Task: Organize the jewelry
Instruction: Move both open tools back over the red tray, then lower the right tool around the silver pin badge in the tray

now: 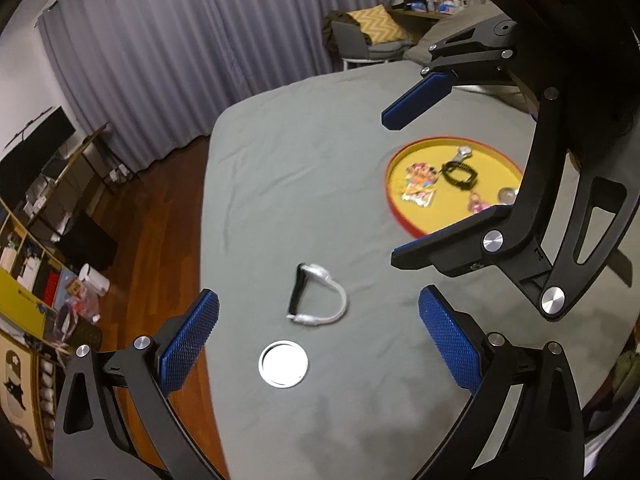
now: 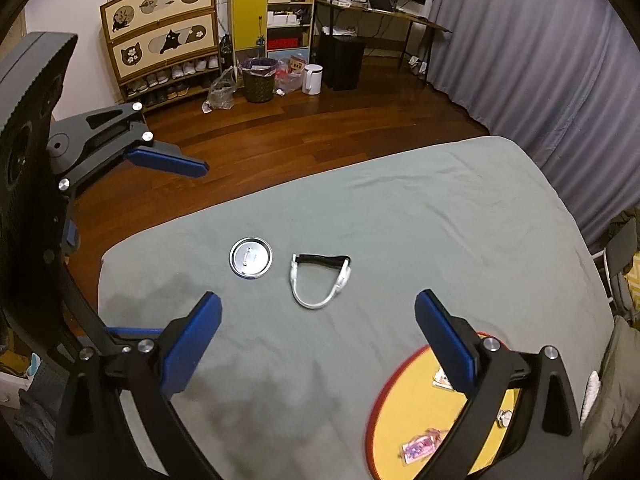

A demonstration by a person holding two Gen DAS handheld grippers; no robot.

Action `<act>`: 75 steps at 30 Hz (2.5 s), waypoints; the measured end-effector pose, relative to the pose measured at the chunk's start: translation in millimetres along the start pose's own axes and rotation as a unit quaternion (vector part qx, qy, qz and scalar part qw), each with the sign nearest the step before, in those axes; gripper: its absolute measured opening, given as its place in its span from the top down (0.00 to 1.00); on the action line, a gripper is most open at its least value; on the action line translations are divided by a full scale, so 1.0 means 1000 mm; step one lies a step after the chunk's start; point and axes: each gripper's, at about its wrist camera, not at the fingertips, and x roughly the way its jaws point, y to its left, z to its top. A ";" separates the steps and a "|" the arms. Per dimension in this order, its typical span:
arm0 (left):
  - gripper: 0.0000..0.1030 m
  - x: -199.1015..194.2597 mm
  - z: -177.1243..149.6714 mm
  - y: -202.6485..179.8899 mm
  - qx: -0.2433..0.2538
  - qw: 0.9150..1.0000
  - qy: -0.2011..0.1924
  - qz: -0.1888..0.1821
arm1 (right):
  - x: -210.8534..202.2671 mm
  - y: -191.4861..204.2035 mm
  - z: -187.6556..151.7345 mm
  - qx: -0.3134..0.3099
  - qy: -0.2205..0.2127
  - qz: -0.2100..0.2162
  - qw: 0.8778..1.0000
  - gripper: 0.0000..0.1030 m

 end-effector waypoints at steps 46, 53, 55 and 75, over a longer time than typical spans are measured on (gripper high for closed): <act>0.05 0.225 0.112 -0.239 0.083 0.978 0.078 -0.176 | 0.001 -0.258 -0.244 0.198 0.098 -0.042 0.974 0.09; 0.05 0.249 0.105 -0.255 0.100 0.973 0.100 -0.184 | 0.015 -0.258 -0.265 0.201 0.118 -0.028 0.972 0.09; 0.05 0.256 0.103 -0.259 0.105 0.971 0.107 -0.185 | 0.019 -0.256 -0.268 0.203 0.123 -0.021 0.971 0.09; 0.05 0.302 0.087 -0.280 0.124 0.964 0.142 -0.188 | 0.039 -0.243 -0.309 0.221 0.157 -0.019 0.962 0.10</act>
